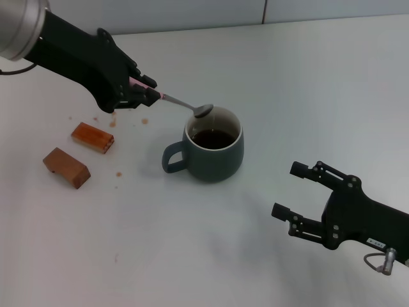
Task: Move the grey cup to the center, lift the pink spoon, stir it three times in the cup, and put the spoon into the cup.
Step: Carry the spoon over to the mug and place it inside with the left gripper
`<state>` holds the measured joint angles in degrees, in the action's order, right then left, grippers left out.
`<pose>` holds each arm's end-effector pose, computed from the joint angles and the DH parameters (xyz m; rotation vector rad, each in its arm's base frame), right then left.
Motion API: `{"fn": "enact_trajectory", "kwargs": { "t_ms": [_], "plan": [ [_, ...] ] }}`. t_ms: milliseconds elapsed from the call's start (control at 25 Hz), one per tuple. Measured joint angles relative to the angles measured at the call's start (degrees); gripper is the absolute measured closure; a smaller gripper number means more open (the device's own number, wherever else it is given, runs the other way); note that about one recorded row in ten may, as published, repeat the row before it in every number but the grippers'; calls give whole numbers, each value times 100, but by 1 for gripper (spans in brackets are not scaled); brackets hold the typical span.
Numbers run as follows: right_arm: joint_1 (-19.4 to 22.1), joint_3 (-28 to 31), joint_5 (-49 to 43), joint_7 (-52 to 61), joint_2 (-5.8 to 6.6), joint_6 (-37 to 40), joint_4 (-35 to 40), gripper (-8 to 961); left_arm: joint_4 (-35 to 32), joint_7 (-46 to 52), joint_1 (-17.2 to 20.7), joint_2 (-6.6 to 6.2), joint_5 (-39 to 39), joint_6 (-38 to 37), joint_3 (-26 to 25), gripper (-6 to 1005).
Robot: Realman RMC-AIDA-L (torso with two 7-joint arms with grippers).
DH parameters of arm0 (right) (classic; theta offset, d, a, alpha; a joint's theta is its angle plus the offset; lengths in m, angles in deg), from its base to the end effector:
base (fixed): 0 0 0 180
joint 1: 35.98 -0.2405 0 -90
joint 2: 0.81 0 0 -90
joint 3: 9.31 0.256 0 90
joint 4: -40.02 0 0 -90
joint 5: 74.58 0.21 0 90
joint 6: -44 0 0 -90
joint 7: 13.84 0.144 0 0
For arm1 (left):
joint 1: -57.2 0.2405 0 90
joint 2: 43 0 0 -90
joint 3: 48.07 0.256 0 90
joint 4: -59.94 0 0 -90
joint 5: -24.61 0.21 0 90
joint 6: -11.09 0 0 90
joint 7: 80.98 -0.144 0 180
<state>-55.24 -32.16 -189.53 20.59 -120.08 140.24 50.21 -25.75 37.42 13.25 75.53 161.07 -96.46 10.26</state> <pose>0.3070 0.2237 -0.0475 -2.4704 0.3601 1.0011 -0.1054 0.3581 0.0673 -2.9226 -0.2379 0.1764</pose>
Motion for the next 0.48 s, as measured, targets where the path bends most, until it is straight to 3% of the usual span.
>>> {"fn": "enact_trajectory", "kwargs": {
  "t_ms": [480],
  "plan": [
    [2, -3, -18, 5, 9, -18, 0, 133, 58, -7, -179, 22, 534, 402, 868, 851]
  ]
}}
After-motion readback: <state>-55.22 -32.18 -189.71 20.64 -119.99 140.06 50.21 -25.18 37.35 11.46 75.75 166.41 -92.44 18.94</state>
